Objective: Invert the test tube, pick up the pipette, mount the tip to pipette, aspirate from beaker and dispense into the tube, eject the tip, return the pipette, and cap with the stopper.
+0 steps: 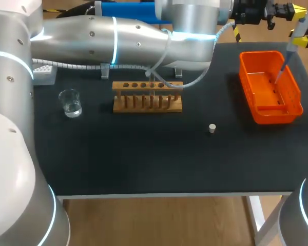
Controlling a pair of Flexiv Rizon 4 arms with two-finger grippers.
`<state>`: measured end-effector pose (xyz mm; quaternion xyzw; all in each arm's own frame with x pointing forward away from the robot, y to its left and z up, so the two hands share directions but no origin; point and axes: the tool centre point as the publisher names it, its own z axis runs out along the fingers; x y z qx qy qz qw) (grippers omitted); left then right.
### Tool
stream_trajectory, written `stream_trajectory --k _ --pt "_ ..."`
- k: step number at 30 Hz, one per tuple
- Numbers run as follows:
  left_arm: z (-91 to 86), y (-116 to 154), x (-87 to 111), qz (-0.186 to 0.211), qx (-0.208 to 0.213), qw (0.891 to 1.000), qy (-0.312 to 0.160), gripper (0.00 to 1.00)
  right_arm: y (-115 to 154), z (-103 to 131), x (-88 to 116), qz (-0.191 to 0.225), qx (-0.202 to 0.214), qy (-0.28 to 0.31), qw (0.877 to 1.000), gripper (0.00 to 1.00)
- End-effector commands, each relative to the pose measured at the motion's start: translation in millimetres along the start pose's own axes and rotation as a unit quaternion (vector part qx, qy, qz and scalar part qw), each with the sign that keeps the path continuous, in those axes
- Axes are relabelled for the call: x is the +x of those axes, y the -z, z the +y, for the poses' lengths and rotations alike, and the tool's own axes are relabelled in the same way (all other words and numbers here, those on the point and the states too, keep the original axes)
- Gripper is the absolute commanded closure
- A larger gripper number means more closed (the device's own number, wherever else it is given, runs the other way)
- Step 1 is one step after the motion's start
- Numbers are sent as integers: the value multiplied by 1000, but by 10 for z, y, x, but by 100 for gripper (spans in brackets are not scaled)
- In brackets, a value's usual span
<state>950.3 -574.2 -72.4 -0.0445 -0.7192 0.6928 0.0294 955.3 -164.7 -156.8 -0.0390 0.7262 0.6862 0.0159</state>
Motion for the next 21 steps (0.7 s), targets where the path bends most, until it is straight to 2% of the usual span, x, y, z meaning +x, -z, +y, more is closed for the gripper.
stream_trajectory --k 1,21 --pt "74 -40 -34 4 -2 1000 2 100 0 63 -4 1 1 0 1000 100" --pt "169 -60 -37 11 1 1000 16 100 0 63 -4 1 1 0 1000 100"
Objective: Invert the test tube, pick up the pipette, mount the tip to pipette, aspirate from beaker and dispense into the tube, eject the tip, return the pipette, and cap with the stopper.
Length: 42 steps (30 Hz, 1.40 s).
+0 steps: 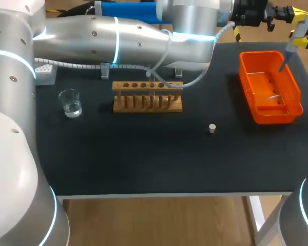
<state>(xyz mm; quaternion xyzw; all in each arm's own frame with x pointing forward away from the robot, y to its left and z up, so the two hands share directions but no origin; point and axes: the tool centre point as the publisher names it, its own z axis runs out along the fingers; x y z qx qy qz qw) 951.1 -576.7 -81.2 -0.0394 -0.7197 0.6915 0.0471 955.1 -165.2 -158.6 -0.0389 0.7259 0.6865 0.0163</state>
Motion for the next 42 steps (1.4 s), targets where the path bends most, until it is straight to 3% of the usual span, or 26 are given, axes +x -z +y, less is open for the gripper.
stream_trajectory --k 1,19,20,21,22,31,36,42 --pt "79 -28 -31 1 2 1000 0 100 -4 81 -7 1 2 0 1000 100" --pt "-224 16 21 -15 23 999 -43 100 -4 81 -7 1 2 0 1000 100" --pt "-240 16 23 -15 23 999 -44 88 -4 81 -7 1 2 0 1000 100" --pt "-252 22 24 -15 22 999 -44 53 -4 81 -7 1 2 0 1000 100" --pt "-259 31 24 -15 22 999 -45 0 -4 81 -7 1 2 0 1000 100" --pt "-383 468 78 -45 -5 998 -41 0 -4 81 -7 1 2 0 1000 100" --pt "-476 871 142 -58 -34 997 -33 0 -4 81 -7 1 2 0 1000 100" --pt "-492 1328 295 -62 -42 997 -29 0 -4 81 -7 1 2 0 1000 100"
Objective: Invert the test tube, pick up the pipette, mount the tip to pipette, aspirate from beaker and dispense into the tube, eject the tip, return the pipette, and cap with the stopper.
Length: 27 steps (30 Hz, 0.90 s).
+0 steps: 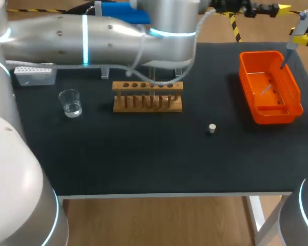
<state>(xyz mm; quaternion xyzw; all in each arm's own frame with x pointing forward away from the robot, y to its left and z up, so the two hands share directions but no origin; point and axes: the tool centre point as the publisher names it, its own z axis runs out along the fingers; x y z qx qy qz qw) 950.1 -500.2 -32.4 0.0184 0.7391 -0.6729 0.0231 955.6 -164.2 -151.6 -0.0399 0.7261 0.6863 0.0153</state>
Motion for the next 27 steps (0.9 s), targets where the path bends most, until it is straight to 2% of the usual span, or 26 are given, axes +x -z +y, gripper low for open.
stream_trajectory --k 1,10,27 --pt "5 645 134 4 -11 1000 1 0 2 11 4 0 1 0 1000 100" --pt "254 1250 340 -1 13 1000 6 0 2 11 4 0 1 0 1000 100" --pt "740 1888 640 -20 37 999 -10 0 2 11 4 0 1 0 1000 100"
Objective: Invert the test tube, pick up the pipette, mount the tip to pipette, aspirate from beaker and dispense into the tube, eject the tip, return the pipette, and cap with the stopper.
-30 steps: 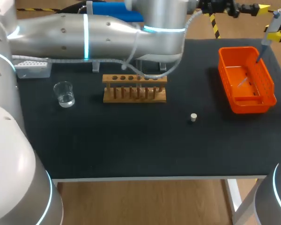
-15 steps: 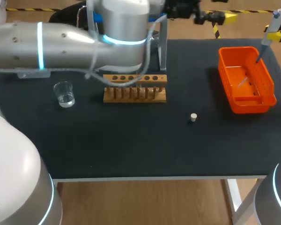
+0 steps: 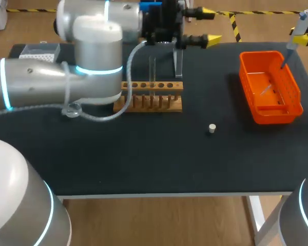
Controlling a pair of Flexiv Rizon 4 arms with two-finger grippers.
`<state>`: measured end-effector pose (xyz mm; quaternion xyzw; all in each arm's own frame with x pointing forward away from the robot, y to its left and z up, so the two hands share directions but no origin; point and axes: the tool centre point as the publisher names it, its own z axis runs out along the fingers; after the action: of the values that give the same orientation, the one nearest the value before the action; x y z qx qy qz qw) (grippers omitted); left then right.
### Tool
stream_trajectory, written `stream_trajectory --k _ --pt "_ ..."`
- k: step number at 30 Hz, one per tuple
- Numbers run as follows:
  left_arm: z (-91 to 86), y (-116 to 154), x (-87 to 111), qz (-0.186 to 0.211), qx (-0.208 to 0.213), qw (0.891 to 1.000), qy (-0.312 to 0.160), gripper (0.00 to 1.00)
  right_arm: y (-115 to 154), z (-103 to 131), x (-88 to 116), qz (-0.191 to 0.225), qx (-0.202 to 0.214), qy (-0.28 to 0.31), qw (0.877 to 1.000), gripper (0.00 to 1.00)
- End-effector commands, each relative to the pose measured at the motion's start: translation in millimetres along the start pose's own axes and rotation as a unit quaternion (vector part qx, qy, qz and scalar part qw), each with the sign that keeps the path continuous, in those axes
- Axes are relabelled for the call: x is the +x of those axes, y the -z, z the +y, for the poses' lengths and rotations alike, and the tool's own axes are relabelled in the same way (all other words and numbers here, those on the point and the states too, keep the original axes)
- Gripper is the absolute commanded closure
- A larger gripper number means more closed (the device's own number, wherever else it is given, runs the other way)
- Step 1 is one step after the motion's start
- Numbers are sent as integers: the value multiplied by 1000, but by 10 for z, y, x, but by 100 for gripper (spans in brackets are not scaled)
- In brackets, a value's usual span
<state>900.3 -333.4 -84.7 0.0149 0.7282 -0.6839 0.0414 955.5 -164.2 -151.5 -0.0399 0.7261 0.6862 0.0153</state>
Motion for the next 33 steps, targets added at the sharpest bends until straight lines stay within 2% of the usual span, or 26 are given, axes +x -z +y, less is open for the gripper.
stream_trajectory --k 1,7,13,21,33 --pt "105 308 126 -4 22 1000 1 0 2 10 3 0 1 0 1000 100" --pt "209 526 204 -10 19 1000 4 0 2 10 3 0 1 0 1000 100" --pt "322 754 265 -33 16 999 30 0 2 10 3 0 1 0 1000 100" --pt "405 940 304 -41 14 998 39 0 2 10 3 0 1 0 1000 100" --pt "386 1116 358 -54 5 997 47 0 2 10 3 0 1 0 1000 100"
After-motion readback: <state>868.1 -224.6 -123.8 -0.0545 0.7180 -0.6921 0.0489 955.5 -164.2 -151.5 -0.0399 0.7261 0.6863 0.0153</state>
